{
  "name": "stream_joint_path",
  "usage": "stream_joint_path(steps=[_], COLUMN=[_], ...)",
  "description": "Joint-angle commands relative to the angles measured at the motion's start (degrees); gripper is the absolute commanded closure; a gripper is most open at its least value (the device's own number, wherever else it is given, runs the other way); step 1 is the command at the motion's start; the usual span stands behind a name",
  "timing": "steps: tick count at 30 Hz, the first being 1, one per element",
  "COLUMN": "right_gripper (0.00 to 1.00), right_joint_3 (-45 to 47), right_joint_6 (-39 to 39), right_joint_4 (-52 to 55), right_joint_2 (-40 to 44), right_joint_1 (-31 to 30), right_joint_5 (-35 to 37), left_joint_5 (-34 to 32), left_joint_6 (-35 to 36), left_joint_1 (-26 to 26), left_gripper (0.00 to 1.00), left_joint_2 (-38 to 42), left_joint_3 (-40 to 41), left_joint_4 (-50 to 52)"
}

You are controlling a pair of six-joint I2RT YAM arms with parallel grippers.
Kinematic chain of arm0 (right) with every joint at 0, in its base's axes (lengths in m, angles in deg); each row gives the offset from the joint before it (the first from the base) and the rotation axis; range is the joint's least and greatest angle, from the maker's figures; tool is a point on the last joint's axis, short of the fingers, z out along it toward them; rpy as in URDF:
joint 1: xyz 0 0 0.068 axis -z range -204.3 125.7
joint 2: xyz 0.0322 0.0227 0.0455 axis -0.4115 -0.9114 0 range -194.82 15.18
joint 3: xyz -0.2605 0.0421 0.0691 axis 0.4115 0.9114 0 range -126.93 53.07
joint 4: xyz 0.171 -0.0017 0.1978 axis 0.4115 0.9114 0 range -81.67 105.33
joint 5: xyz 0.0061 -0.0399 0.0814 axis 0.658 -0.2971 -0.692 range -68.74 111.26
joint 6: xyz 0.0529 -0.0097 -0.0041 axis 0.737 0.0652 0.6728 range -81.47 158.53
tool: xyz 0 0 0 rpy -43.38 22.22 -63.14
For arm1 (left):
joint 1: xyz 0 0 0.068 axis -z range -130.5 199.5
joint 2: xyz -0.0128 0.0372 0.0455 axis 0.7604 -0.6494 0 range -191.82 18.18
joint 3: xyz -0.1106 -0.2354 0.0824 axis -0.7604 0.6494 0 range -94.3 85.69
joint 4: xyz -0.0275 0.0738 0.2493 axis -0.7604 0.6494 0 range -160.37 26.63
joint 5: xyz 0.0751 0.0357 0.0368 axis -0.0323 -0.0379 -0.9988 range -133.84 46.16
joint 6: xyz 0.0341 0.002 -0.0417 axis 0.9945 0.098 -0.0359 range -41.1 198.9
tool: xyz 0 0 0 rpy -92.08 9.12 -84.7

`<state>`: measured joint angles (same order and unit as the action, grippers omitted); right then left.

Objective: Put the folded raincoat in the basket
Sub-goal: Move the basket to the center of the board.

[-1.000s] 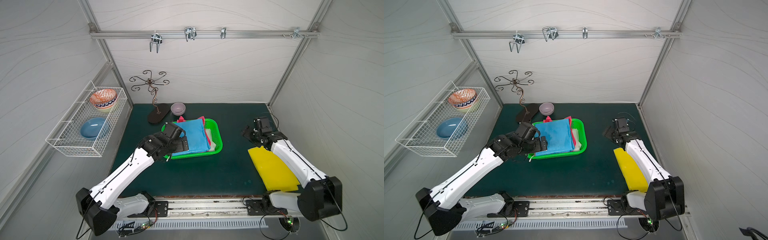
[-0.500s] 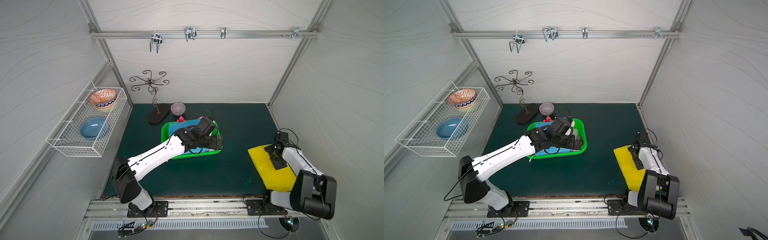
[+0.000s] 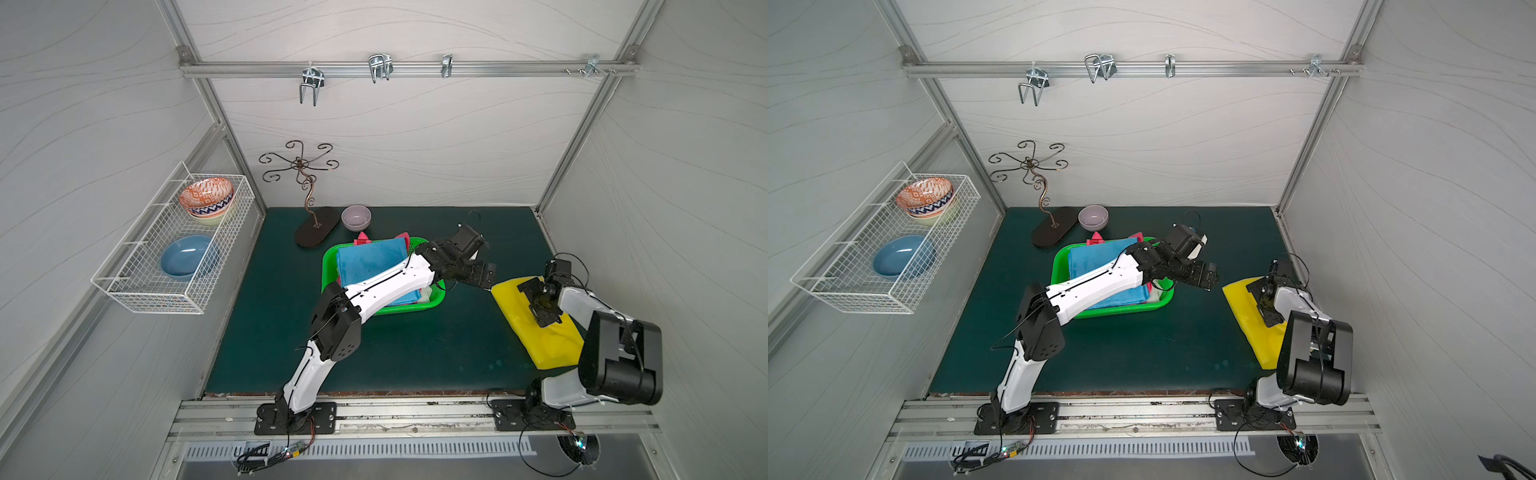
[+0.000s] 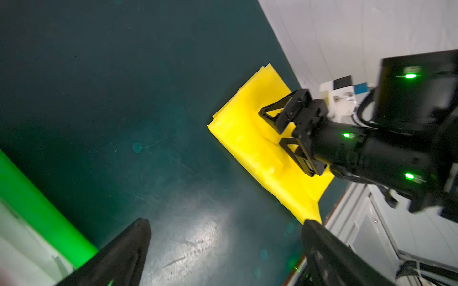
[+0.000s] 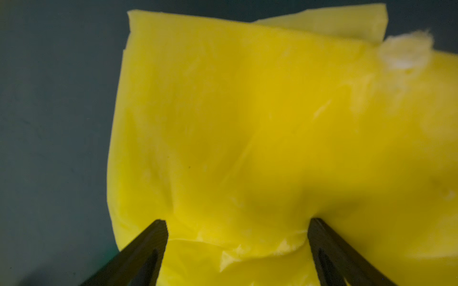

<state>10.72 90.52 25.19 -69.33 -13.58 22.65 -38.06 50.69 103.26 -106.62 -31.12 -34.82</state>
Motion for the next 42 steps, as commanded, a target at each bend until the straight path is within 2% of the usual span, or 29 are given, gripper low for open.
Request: stream_joint_path(steps=[1, 6, 10, 16, 19, 22, 28, 32, 37, 42], right_gripper=[0.06, 0.07, 0.07, 0.07, 0.07, 0.07, 0.07, 0.06, 0.05, 0.06], right_joint_3=[4.04, 4.73, 4.34, 4.03, 3.94, 4.78, 3.68, 1.61, 2.70, 7.25], right_joint_6=[-1.01, -1.56, -1.53, -1.47, -1.78, -1.98, -7.24, -10.39, -7.32, -1.89], right_joint_4=[-4.85, -6.04, -6.08, -6.15, -5.74, -5.24, 2.07, 9.26, 15.75, 22.83], right_joint_2=[-3.86, -3.47, -3.68, -3.89, -3.83, -3.57, 0.75, 6.13, 15.75, 27.87], right_joint_1=[-2.28, -6.98, -13.26, -21.94, -27.02, -29.59, -30.23, -30.16, -27.28, -18.07], right_joint_5=[-11.00, -12.70, -13.19, -15.88, -16.72, -17.96, -25.41, -26.50, -20.07, -9.75], left_joint_5=[-5.13, -3.62, -8.39, -11.55, -14.06, -15.08, -11.90, -5.36, 5.51, 6.99], left_joint_6=[-0.60, -4.05, -2.24, -3.82, -3.96, -3.58, -2.29, 0.61, -0.05, 0.08], left_joint_1=[-1.59, -5.30, -6.11, -9.67, -11.22, -12.72, -15.47, -16.09, -15.43, -11.94], left_gripper=[0.01, 0.01, 0.01, 0.02, 0.02, 0.01, 0.01, 0.01, 0.01, 0.01], left_joint_2=[-3.97, -1.29, 2.33, 1.40, 3.82, 6.69, 9.98, 10.83, 10.03, 11.40], left_joint_3=[-0.10, 6.08, 12.27, 14.13, 18.10, 21.57, 23.92, 24.61, 23.32, 23.95], left_joint_4=[-0.93, -2.90, -5.85, 0.17, 0.41, 0.13, 4.01, 5.26, 6.53, 4.76])
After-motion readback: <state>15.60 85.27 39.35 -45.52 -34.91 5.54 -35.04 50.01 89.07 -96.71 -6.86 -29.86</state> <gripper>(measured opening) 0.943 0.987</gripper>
